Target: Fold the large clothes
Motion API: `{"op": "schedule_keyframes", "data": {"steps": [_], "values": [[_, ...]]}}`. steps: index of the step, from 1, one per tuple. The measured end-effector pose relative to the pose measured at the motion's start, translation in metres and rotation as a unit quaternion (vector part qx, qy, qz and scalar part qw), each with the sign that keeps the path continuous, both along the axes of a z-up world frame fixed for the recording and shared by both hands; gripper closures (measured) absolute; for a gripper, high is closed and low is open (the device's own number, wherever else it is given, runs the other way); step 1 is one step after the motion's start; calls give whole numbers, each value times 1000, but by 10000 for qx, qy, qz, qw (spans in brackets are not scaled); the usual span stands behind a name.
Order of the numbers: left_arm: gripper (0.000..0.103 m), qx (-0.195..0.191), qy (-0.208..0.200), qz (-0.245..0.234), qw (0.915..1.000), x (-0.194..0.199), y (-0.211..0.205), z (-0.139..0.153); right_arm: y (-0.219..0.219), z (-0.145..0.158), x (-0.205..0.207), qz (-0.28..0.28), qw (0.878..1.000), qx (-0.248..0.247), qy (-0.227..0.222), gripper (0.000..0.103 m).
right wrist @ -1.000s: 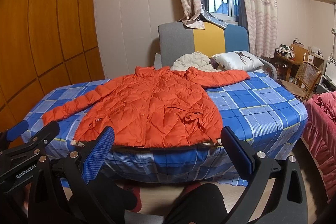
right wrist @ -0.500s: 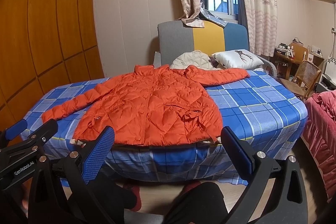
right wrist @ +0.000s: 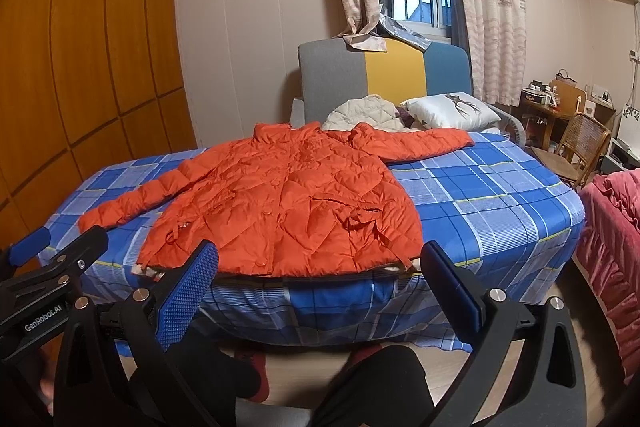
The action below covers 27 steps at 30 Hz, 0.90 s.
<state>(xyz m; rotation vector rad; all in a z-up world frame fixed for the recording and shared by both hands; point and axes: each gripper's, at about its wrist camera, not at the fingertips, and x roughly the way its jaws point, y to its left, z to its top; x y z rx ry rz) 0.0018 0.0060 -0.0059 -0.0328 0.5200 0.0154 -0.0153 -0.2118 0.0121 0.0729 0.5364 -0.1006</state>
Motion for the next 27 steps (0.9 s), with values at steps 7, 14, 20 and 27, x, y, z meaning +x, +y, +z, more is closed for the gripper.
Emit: {"op": "schedule_keyframes", "data": {"steps": [7, 14, 20, 27], "values": [[2, -19, 13, -6, 10000, 1, 0, 0, -1, 0, 0, -11, 10000, -7, 6, 3], [2, -24, 24, -23, 10000, 0, 0, 0, 0, 0, -1, 1, 10000, -13, -2, 3], [2, -11, 28, -24, 10000, 2, -1, 1, 0, -2, 0, -1, 10000, -41, 9, 3], [2, -19, 40, -35, 10000, 2, -1, 0, 1, -1, 1, 8, 10000, -33, 17, 3]]}}
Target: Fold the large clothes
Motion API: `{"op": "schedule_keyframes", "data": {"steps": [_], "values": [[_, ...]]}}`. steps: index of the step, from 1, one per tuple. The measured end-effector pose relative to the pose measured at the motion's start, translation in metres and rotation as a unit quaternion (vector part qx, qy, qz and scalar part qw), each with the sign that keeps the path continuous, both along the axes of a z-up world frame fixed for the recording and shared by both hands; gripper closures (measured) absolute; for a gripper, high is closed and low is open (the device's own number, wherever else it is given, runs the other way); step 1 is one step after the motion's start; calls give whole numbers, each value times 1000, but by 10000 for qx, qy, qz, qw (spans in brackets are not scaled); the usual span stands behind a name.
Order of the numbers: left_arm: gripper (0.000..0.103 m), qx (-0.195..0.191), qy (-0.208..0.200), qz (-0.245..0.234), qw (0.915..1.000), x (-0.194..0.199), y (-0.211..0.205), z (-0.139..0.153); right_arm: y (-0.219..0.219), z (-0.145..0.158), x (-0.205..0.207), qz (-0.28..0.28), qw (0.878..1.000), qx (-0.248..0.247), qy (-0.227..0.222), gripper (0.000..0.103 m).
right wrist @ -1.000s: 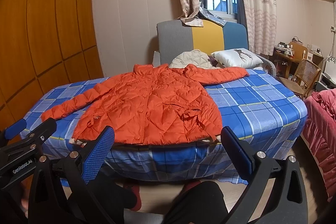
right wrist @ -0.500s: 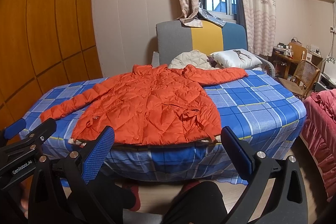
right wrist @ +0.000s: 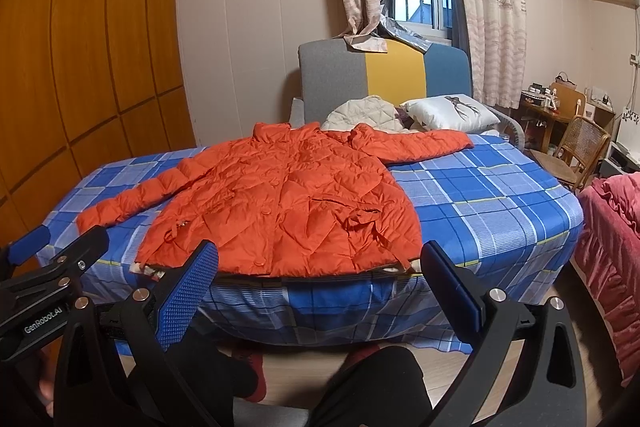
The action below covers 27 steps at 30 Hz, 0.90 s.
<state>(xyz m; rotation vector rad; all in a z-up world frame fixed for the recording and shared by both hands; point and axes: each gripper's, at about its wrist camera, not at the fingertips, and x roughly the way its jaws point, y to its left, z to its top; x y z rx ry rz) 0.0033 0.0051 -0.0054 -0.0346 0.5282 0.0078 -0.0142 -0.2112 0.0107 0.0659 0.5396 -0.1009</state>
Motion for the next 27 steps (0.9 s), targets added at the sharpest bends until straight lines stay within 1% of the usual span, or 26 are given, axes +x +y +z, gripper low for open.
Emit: {"op": "schedule_keyframes", "data": {"steps": [3, 6, 8, 9, 10, 12, 13, 14, 15, 16, 18, 22, 24, 25, 27], "values": [[2, 19, 28, 1, 10000, 2, 0, -1, 0, -2, 5, -9, 9999, -69, 73, 3], [2, -9, 111, 18, 9999, 7, 1, -5, -5, -11, 11, -23, 9998, 23, 208, 3], [2, -115, 205, -78, 9997, 11, 5, -12, -9, -21, 18, -17, 9993, 21, 360, 3], [2, -238, 292, -180, 9991, 15, 8, -16, -12, -26, 22, -11, 9990, 74, 442, 3], [2, -414, 398, -302, 9979, 19, 12, -22, -19, -33, 27, 32, 9980, 246, 575, 3], [2, -810, 682, -520, 9930, 31, 21, -35, -35, -48, 39, -5, 9956, 440, 825, 3], [2, -1039, 883, -523, 9893, 38, 28, -44, -43, -53, 44, -73, 9949, 448, 900, 3], [2, -1162, 1010, -494, 9868, 43, 33, -50, -50, -56, 48, -124, 9943, 480, 939, 3], [2, -1291, 1103, -508, 9842, 49, 39, -57, -67, -62, 58, -237, 9925, 630, 1016, 3], [2, -1296, 1167, -473, 9835, 56, 45, -63, -76, -65, 65, -300, 9911, 723, 1076, 3], [2, -1176, 1272, -232, 9846, 68, 55, -72, -101, -75, 86, -469, 9869, 956, 1212, 3], [2, -1284, 1390, 210, 9817, 99, 83, -85, -140, -95, 137, -674, 9786, 1193, 1537, 3], [2, -1324, 1402, 376, 9805, 115, 97, -87, -150, -103, 157, -686, 9763, 1213, 1658, 4], [2, -1302, 1433, 475, 9799, 122, 102, -88, -153, -108, 170, -738, 9750, 1145, 1755, 4], [2, -1176, 1398, 602, 9813, 140, 110, -89, -156, -115, 188, -708, 9740, 1043, 1882, 4]]}}
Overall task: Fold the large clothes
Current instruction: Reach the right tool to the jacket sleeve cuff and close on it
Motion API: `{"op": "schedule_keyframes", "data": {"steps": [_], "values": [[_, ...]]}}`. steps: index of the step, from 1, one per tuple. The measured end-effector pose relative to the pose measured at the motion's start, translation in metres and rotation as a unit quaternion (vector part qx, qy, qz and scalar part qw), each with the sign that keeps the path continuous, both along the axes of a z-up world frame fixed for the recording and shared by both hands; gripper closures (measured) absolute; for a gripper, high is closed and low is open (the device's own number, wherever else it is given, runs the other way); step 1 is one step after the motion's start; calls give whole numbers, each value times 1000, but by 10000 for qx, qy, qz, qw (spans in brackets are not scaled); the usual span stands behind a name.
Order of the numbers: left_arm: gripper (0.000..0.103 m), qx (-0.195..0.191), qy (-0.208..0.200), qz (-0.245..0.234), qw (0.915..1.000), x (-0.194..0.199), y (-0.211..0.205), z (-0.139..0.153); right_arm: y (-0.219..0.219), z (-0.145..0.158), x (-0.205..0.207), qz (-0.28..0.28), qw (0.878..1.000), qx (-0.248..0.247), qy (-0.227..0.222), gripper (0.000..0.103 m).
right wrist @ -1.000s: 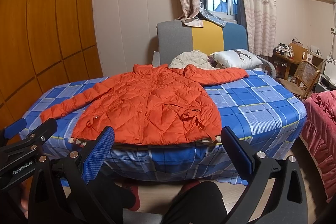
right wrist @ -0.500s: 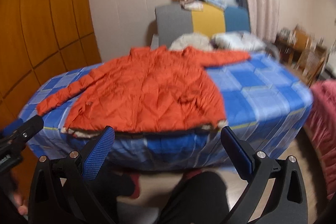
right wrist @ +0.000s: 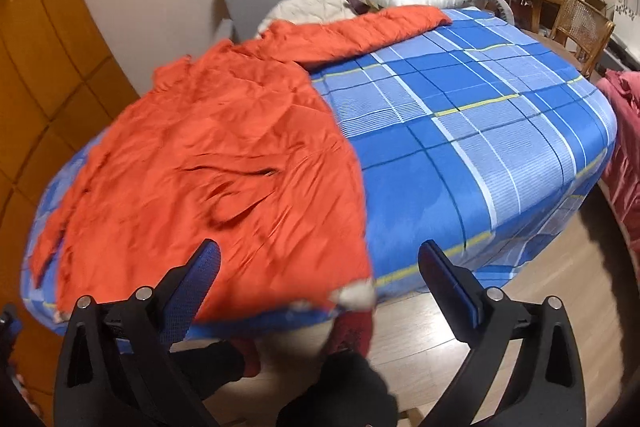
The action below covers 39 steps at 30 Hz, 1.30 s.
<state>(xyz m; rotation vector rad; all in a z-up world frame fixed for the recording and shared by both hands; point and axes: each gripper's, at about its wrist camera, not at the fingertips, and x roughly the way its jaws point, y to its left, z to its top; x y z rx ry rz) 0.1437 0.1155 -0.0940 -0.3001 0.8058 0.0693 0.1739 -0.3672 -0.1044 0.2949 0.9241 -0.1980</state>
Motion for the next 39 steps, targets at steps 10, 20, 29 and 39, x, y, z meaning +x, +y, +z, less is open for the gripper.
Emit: {"op": "schedule_keyframes", "data": {"steps": [10, 20, 29, 39], "values": [[2, 806, 328, 36, 9962, 75, 11, -30, 5, -43, 56, 229, 9983, -83, 524, 41], [2, 934, 113, -64, 9955, 120, 0, -44, 5, -38, 49, 449, 9969, -261, 584, 79], [2, 1028, 24, -438, 9937, 181, -20, -35, -27, -20, 68, 490, 9967, -74, 642, 48], [2, 617, 592, -492, 9951, 277, -51, -37, -216, -27, 244, -1377, 9880, 625, -308, 33]]}}
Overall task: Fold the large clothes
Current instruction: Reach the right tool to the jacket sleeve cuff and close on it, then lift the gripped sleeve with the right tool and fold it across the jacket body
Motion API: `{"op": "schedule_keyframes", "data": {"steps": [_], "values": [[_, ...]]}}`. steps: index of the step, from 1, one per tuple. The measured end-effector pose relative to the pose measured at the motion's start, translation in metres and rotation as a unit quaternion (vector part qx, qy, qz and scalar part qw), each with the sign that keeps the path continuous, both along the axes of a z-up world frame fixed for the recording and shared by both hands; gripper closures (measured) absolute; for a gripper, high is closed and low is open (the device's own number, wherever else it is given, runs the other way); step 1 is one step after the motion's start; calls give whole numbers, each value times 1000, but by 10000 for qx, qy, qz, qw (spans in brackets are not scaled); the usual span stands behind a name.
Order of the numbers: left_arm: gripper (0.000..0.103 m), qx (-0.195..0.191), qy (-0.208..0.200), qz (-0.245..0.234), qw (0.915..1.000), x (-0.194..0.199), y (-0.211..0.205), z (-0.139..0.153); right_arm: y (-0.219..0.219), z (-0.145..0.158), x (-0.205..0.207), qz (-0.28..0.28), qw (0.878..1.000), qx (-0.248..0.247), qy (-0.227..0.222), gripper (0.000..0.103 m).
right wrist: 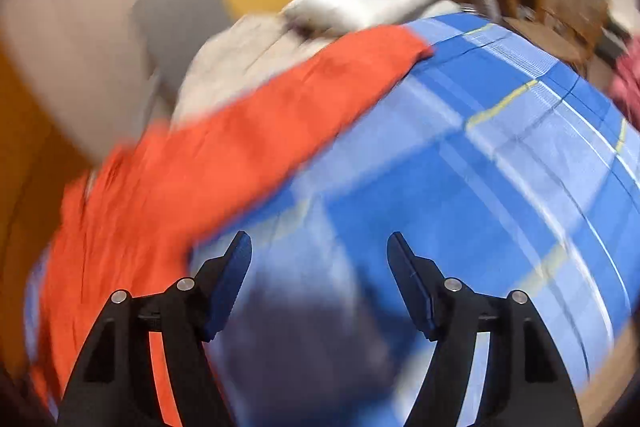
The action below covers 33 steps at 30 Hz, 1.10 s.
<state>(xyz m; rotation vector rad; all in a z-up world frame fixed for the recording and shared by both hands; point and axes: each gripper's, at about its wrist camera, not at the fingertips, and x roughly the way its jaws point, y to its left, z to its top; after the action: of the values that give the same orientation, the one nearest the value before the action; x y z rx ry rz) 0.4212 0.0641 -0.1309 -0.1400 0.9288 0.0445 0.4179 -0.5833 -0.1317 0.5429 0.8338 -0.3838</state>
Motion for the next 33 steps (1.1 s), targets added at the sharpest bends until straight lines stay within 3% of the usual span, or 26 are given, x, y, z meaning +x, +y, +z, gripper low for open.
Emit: {"op": "schedule_keyframes", "data": {"steps": [3, 5, 15, 16, 19, 21, 23, 33], "values": [[2, 77, 90, 66, 9999, 8, -12, 12, -54, -15, 46, -735, 9959, 507, -110, 40], [2, 18, 180, 87, 9998, 11, -18, 17, -79, -22, 74, -1118, 9921, 552, -114, 40], [2, 130, 122, 136, 9997, 10, -38, 15, -122, -50, 119, -1907, 9791, 700, -127, 40], [2, 133, 115, 130, 9998, 8, -39, 12, -125, -53, 120, -1947, 9782, 700, -190, 42], [2, 253, 41, 114, 9996, 4, -42, 8, -130, -55, 122, -1942, 9792, 534, -226, 64], [2, 255, -59, 131, 9996, -1, -44, 7, -133, -56, 122, -1828, 9816, 505, -202, 82], [2, 228, -118, 153, 9996, -4, -45, 7, -132, -53, 115, -1776, 9831, 370, -225, 90], [2, 177, -70, 66, 9998, -4, -67, -1, -147, -48, 40, -2157, 9759, 300, -113, 96]]}}
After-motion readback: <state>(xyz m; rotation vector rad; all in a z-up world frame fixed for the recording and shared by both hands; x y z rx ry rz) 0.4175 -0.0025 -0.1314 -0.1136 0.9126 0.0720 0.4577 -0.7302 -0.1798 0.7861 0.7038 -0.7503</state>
